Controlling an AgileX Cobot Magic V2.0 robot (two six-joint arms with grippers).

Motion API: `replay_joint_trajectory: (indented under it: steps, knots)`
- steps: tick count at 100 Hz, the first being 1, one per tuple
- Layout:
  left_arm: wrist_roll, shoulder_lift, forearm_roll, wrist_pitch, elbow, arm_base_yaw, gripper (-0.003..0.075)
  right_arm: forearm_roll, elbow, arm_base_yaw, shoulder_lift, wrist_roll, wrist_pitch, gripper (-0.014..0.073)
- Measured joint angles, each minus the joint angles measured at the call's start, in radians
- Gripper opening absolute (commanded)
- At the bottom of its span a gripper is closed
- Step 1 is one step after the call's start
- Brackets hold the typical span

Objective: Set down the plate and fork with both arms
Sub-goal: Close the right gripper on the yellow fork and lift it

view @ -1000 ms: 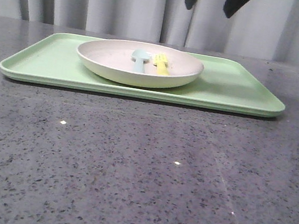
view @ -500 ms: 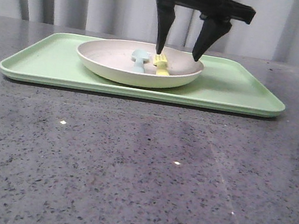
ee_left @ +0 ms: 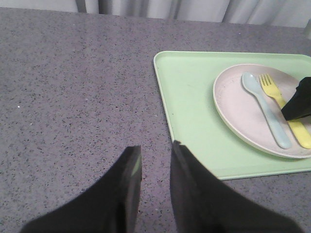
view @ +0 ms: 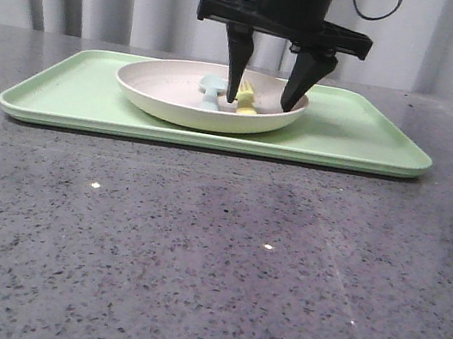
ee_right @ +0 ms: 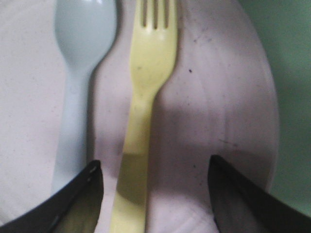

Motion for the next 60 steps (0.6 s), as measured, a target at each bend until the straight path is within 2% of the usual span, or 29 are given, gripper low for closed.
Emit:
replay_joint_trajectory:
  steps: [16,21,40,60]
  knots:
    - [0.0,0.0,0.0,0.0,0.0,0.0,0.0153,0.001,0.0,0.0,0.011,0.0,0.0,0.0444]
    - [0.0,0.0,0.0,0.0,0.0,0.0,0.0153,0.003,0.0,0.0,0.013,0.0,0.0,0.0393]
    - [0.0,0.0,0.0,0.0,0.0,0.0,0.0153,0.003,0.0,0.0,0.013,0.0,0.0,0.0109]
    - [0.0,0.0,0.0,0.0,0.0,0.0,0.0153,0.006,0.0,0.0,0.013,0.0,0.0,-0.0077]
